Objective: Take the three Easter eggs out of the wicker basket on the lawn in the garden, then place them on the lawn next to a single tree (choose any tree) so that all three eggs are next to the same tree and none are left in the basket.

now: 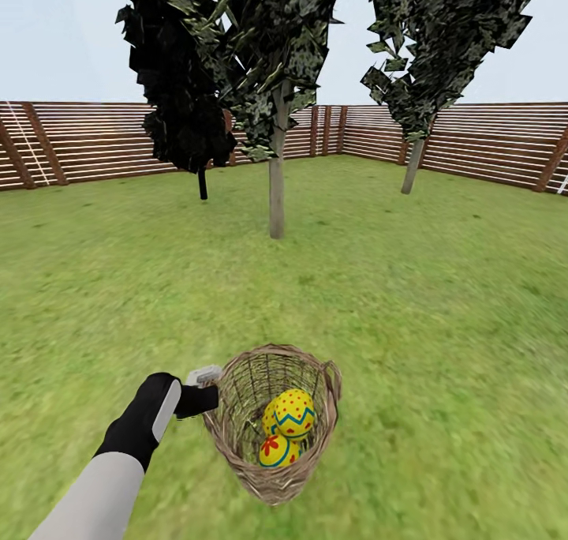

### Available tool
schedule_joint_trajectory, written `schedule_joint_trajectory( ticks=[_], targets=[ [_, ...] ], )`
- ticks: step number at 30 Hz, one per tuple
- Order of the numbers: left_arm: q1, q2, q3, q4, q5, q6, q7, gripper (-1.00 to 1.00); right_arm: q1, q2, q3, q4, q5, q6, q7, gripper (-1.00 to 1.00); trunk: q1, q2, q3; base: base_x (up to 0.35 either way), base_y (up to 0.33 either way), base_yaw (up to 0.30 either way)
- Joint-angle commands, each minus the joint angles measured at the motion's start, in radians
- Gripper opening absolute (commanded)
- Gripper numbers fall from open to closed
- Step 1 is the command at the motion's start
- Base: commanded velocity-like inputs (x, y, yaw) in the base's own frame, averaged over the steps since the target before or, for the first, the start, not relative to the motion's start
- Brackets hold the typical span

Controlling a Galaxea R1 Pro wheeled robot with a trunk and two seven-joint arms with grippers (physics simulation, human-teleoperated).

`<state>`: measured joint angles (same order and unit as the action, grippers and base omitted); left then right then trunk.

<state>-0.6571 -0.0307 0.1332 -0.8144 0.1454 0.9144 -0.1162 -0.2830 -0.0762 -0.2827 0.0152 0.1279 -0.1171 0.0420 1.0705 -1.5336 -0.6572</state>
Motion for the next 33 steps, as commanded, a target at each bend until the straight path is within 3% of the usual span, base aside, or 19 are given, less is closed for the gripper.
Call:
schedule_joint_trajectory(
  ticks=[1,14,19,33],
  targets=[
    [-0.001,-0.001,0.005,0.000,0.016,0.006,-0.003,-1.00,-0.001,-0.001,-0.009,0.002,0.010,-0.004,0.002,1.00,0.000,0.000,-0.001,0.316,0.000,0.000],
    [0.000,0.000,0.005,-0.001,0.016,0.006,-0.003,-1.00,-0.001,-0.001,-0.009,0.002,0.010,-0.004,0.002,1.00,0.000,0.000,-0.001,0.316,0.000,0.000],
    [0.000,0.000,0.005,0.000,0.016,0.006,-0.003,-1.00,-0.001,0.000,-0.009,0.002,0.054,-0.004,0.002,1.00,0.000,0.000,-0.001,0.316,0.000,0.000],
    [0.000,0.000,0.005,0.000,0.016,0.006,-0.003,-1.00,-0.001,0.000,-0.009,0.002,0.056,-0.004,0.002,1.00,0.000,0.000,-0.001,0.316,0.000,0.000]
  ],
)
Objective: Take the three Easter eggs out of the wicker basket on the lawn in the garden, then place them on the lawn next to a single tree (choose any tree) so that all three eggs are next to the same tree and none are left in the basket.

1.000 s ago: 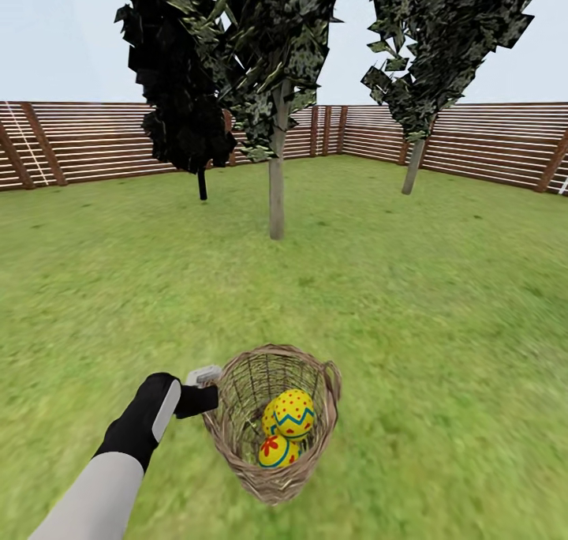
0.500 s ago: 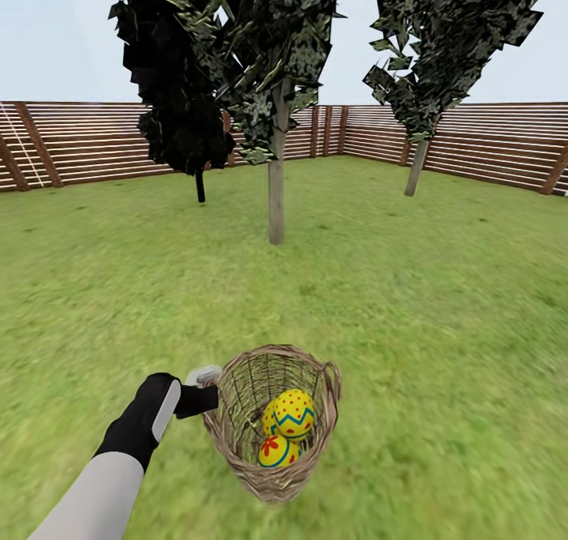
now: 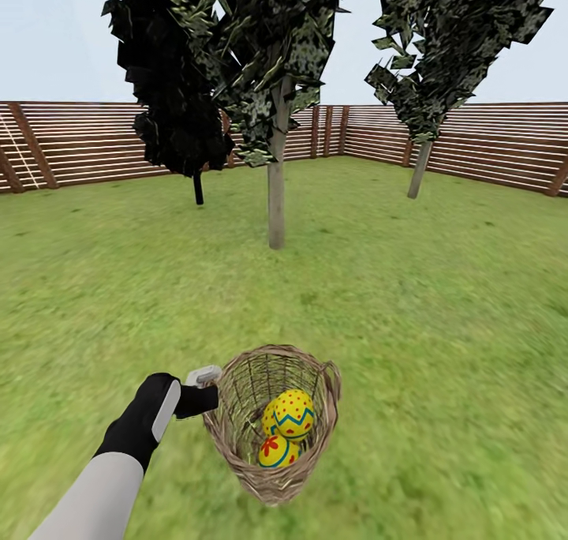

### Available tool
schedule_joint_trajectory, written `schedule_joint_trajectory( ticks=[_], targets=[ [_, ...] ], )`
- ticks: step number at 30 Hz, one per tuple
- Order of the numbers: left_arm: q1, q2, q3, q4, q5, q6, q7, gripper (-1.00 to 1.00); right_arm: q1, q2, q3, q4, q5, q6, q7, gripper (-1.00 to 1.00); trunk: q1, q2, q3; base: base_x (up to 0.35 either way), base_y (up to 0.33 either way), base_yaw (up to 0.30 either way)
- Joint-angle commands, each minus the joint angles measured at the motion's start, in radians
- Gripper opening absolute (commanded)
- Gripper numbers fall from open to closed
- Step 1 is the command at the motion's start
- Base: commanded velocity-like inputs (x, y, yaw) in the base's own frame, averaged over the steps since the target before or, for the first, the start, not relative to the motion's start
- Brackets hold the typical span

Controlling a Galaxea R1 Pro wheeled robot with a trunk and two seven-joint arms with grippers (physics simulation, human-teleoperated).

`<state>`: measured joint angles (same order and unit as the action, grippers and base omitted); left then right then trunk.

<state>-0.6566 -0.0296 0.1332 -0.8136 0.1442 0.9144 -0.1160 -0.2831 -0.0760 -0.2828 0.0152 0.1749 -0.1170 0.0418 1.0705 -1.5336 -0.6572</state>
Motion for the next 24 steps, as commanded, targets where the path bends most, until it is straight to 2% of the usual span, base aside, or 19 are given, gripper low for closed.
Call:
schedule_joint_trajectory(
  ticks=[1,24],
  targets=[
    [-0.001,-0.001,0.005,-0.001,0.017,0.006,-0.004,-1.00,-0.001,-0.001,-0.009,0.002,0.009,-0.004,0.003,1.00,0.000,0.000,-0.001,0.316,0.000,0.000],
    [-0.001,-0.001,0.005,-0.001,0.017,0.006,-0.004,-1.00,-0.001,-0.001,-0.009,0.002,0.008,-0.005,0.003,1.00,0.000,0.000,-0.001,0.316,0.000,0.000]
  ],
)
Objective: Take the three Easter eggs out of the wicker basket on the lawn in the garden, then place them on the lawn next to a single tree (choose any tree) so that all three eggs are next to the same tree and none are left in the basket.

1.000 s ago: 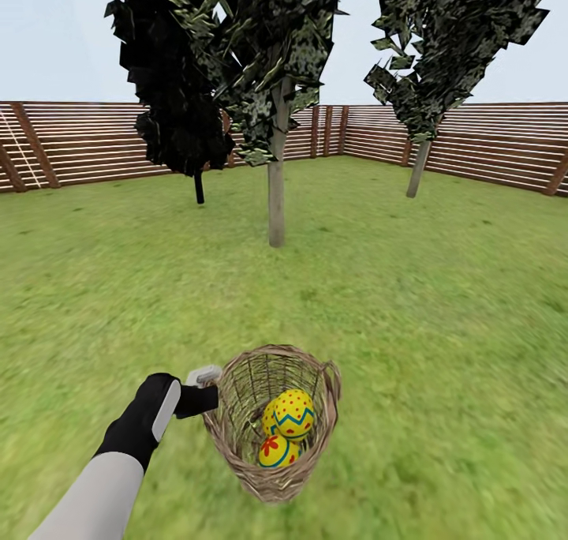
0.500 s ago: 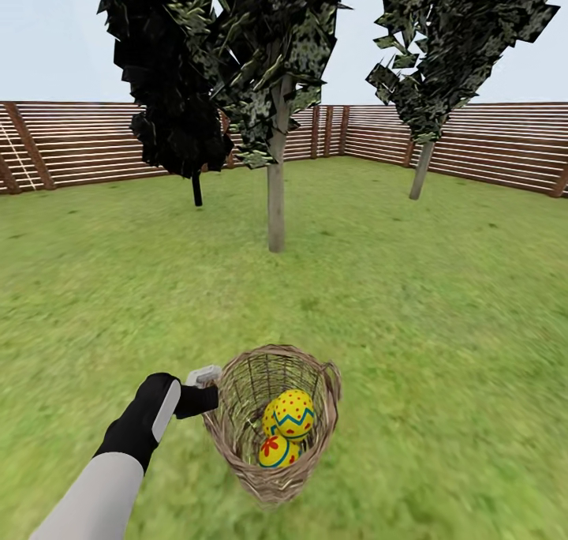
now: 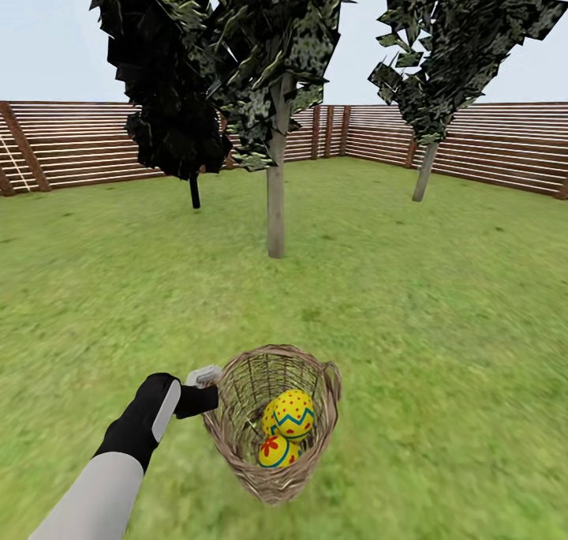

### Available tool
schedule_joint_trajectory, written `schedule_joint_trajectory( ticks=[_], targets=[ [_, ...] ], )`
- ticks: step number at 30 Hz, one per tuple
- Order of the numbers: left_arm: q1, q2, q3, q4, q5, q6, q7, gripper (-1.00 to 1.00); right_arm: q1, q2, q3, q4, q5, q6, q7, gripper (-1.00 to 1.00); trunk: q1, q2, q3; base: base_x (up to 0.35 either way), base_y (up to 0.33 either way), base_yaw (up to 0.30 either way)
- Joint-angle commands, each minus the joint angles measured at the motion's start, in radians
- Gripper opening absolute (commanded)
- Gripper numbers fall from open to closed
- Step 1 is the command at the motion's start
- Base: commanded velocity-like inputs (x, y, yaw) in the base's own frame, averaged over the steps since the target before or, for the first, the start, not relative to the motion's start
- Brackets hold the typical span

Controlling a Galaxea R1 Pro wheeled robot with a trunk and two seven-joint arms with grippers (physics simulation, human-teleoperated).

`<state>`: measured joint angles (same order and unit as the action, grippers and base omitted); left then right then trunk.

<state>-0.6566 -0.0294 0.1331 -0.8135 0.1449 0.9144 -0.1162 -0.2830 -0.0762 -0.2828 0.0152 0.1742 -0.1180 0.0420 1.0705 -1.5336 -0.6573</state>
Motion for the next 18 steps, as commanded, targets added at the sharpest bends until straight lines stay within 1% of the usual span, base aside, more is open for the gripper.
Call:
schedule_joint_trajectory(
  ticks=[1,7,12,18],
  targets=[
    [0.000,-0.001,0.005,-0.001,0.016,0.006,-0.003,-1.00,-0.001,-0.001,-0.009,0.001,0.008,-0.005,0.003,1.00,0.000,0.000,-0.001,0.316,0.000,0.000],
    [-0.001,-0.001,0.005,-0.001,0.016,0.006,-0.003,-1.00,-0.001,-0.002,-0.010,0.000,0.011,-0.006,0.004,1.00,0.000,0.000,-0.001,0.316,0.000,0.018],
    [-0.001,-0.001,0.005,-0.001,0.016,0.006,-0.003,-1.00,-0.001,-0.002,-0.009,0.001,0.012,-0.006,0.004,1.00,0.000,0.000,-0.001,0.316,-0.065,0.267],
    [-0.001,-0.001,0.005,-0.001,0.016,0.006,-0.003,-1.00,-0.001,-0.001,-0.009,0.002,0.013,-0.006,0.004,1.00,0.000,0.000,-0.001,0.316,-0.126,0.291]
  ],
)
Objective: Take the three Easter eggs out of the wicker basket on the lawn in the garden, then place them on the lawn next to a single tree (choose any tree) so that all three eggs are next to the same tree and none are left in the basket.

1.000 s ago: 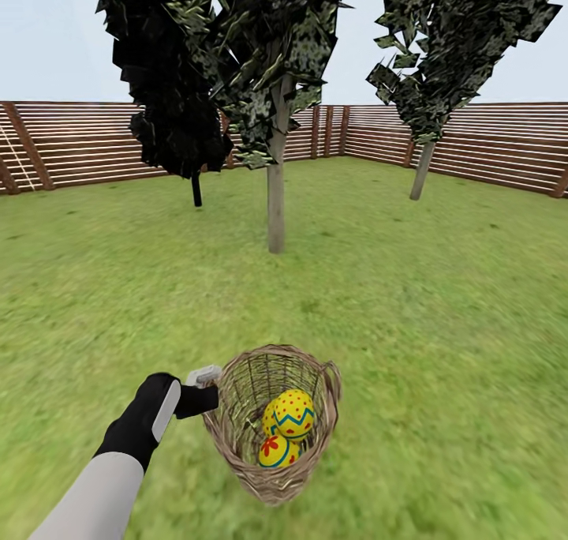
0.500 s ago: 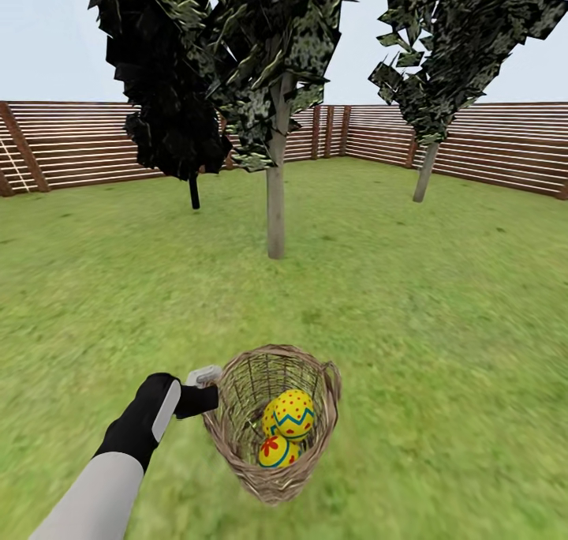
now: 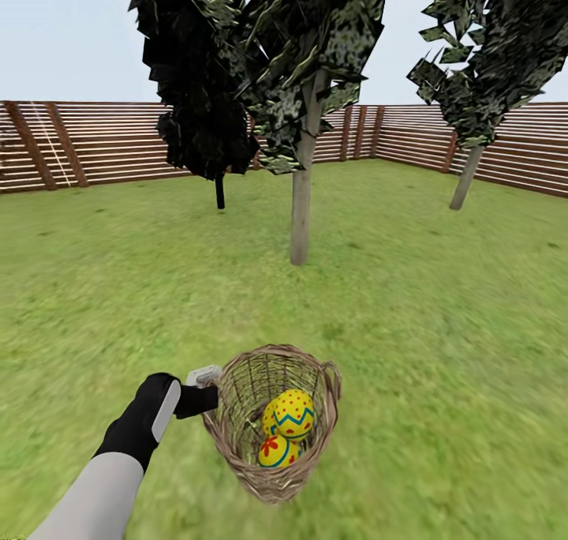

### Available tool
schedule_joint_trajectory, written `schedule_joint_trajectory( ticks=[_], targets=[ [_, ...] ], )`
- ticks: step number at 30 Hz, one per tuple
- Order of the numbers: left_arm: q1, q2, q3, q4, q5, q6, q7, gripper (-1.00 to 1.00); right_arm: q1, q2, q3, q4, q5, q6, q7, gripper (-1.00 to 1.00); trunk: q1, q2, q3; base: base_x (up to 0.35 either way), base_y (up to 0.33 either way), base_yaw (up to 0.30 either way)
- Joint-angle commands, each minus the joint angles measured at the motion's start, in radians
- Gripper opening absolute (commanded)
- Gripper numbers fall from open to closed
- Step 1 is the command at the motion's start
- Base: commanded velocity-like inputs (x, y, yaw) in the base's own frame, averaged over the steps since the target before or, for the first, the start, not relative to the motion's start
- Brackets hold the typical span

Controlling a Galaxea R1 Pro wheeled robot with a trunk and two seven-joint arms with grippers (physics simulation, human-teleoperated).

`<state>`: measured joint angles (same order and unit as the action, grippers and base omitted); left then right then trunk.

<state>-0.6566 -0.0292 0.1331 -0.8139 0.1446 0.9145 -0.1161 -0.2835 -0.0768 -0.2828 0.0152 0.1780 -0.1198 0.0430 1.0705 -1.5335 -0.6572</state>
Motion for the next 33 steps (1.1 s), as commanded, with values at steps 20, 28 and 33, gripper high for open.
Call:
schedule_joint_trajectory(
  ticks=[20,28,33],
  targets=[
    [-0.001,-0.002,0.005,-0.001,0.016,0.006,-0.004,-1.00,0.000,-0.001,-0.009,0.002,0.008,-0.004,0.003,1.00,0.000,0.000,-0.001,0.308,-0.175,0.076],
    [-0.001,-0.002,0.005,-0.002,0.016,0.006,-0.004,-1.00,0.000,-0.001,-0.009,0.002,0.008,-0.004,0.003,1.00,0.000,0.000,-0.001,0.305,-0.181,0.000],
    [-0.001,-0.002,0.005,-0.002,0.016,0.006,-0.004,-1.00,0.000,-0.001,-0.009,0.002,0.008,-0.004,0.003,1.00,0.000,0.000,-0.001,0.305,-0.179,0.000]
  ],
)
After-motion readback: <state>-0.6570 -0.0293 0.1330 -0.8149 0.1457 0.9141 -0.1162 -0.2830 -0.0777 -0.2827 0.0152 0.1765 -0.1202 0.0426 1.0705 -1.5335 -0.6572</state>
